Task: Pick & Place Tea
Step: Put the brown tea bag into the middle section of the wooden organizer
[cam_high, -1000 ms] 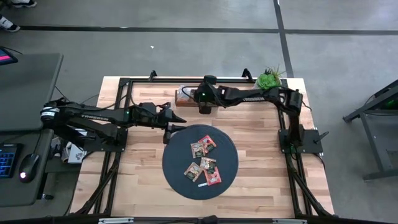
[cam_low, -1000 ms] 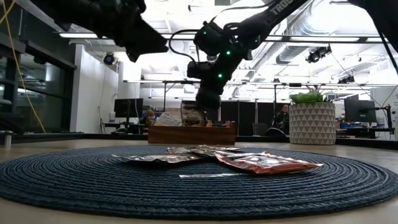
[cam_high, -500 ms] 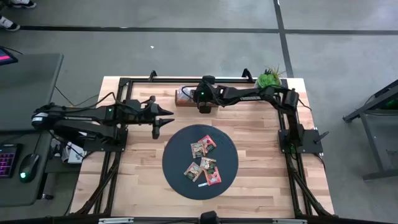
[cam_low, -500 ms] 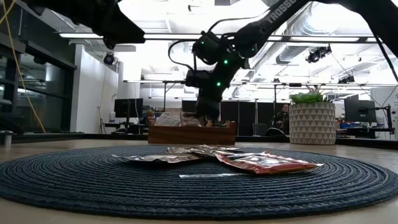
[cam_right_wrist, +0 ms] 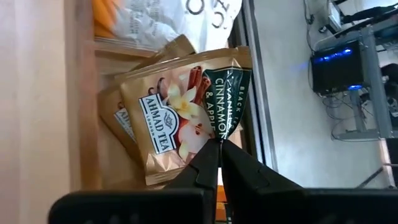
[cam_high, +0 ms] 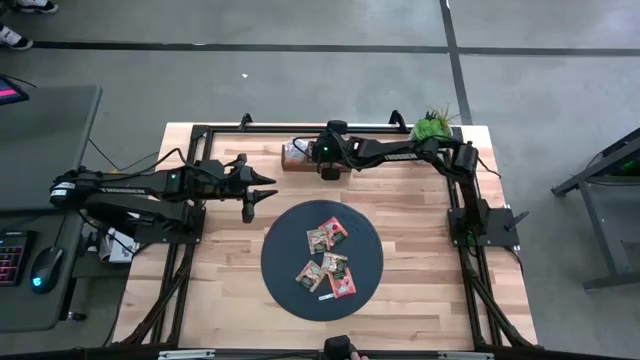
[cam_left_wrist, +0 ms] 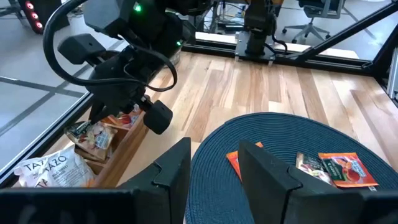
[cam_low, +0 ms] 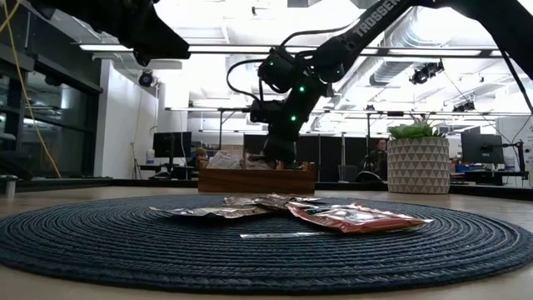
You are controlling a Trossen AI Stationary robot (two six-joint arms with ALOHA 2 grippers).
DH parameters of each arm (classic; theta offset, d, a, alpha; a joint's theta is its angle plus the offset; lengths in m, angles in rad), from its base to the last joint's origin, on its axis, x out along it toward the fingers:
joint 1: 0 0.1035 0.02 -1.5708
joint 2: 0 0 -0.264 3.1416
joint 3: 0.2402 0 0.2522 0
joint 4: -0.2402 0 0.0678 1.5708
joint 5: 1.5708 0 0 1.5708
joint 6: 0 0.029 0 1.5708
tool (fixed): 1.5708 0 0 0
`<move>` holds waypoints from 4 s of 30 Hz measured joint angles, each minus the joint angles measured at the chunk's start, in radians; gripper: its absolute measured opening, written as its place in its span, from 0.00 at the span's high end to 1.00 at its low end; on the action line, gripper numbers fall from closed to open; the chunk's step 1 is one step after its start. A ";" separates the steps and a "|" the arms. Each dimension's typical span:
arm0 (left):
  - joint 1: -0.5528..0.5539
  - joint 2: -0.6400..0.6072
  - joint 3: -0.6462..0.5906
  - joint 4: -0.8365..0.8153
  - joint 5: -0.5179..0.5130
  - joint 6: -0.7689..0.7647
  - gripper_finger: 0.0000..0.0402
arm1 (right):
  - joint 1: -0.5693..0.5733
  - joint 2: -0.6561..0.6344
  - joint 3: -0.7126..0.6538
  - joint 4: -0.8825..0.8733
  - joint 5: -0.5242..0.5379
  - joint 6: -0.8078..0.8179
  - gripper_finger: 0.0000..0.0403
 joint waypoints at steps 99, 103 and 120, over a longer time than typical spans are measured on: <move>-0.001 0.001 0.000 -0.158 0.163 0.081 0.67 | 0.676 -0.094 -0.001 -0.570 -0.327 2.205 0.58; -0.001 0.001 0.000 -0.161 0.163 0.088 0.67 | 0.676 -0.062 -0.001 -0.549 -0.347 2.206 0.58; -0.001 0.001 0.000 -0.187 0.169 0.093 0.67 | 0.663 -0.025 -0.002 -0.550 -0.363 2.209 0.58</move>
